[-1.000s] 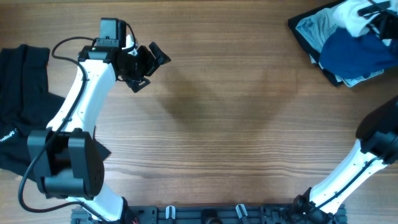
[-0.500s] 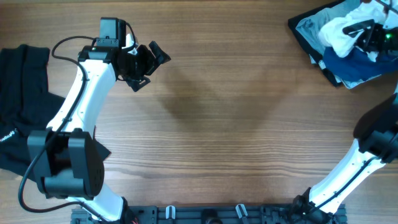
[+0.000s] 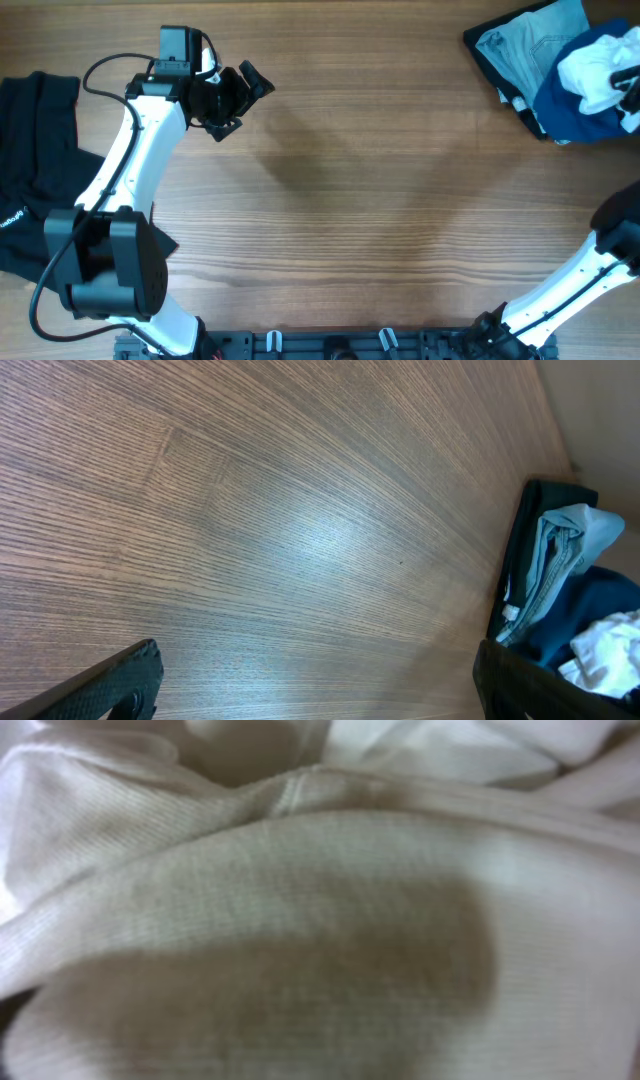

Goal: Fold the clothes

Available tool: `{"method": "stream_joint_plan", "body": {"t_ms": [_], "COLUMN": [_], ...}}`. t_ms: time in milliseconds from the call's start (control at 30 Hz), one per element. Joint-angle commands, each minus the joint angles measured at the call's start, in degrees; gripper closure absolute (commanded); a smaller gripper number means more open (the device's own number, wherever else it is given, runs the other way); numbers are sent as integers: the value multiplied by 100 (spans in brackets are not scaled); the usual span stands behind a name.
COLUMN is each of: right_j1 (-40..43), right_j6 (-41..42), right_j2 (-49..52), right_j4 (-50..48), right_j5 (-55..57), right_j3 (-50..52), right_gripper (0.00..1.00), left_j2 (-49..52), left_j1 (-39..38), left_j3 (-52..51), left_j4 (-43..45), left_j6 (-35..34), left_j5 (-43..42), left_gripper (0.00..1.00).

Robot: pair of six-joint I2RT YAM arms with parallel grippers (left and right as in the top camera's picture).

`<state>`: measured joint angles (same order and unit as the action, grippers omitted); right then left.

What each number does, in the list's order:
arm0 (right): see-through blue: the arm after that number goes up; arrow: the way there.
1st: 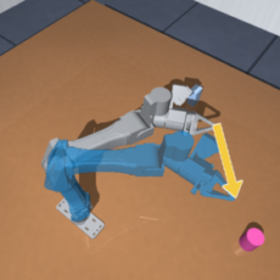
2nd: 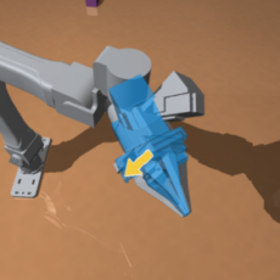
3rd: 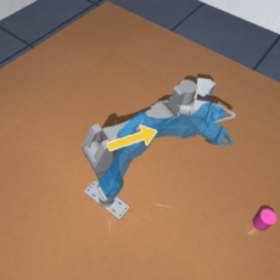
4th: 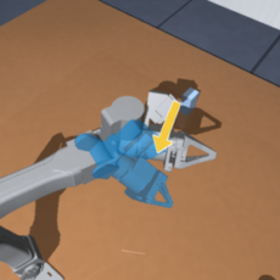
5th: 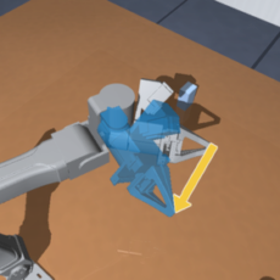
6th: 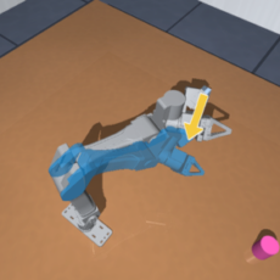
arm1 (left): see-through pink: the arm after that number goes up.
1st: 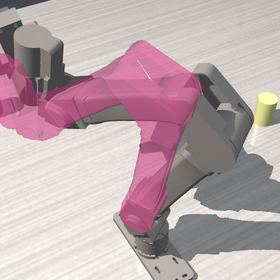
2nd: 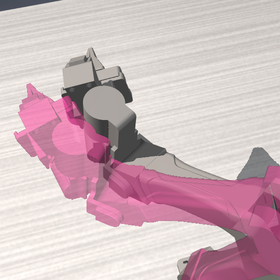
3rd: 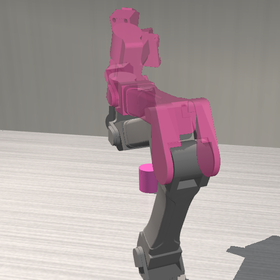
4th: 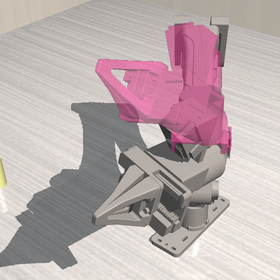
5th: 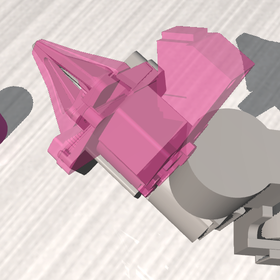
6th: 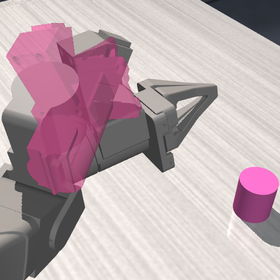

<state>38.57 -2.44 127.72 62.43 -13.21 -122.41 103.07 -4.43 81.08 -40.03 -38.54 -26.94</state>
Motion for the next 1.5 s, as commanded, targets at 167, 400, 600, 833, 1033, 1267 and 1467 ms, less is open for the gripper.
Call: {"method": "stream_joint_plan", "body": {"t_ms": [167, 400, 600, 833, 1033, 1267, 1467], "right_j1": [-455, -691, -691, -688, -748, -1196, -1945], "right_j6": [-59, -37, 210, 772, 249, -1067, -1038], "right_j2": [2, 2, 0, -2, -273, -798, -933], "right_j4": [15, -42, 332, 870, 643, 1443, 1856], "right_j5": [74, 81, 1012, 2155, 2433, 564, 807], "right_j3": [-63, -63, -63, -66, -470, -1045, -1045], "right_gripper": [96, 0, 0, 0, 0, 0, 0], "left_j2": [-81, -81, -81, -81, -81, -81, -81], "left_j1": [4, 4, 4, 4, 4, 4, 4], "left_j3": [70, 70, 70, 70, 70, 70, 70], "left_j4": [35, 28, 44, 85, 179, 216, 214], "left_j6": [-74, -74, -74, -74, -74, -74, -74], "left_j5": [-68, -70, -70, -68, -68, -68, -70], "left_gripper": [0, 0, 0, 0, 0, 0, 0]}}
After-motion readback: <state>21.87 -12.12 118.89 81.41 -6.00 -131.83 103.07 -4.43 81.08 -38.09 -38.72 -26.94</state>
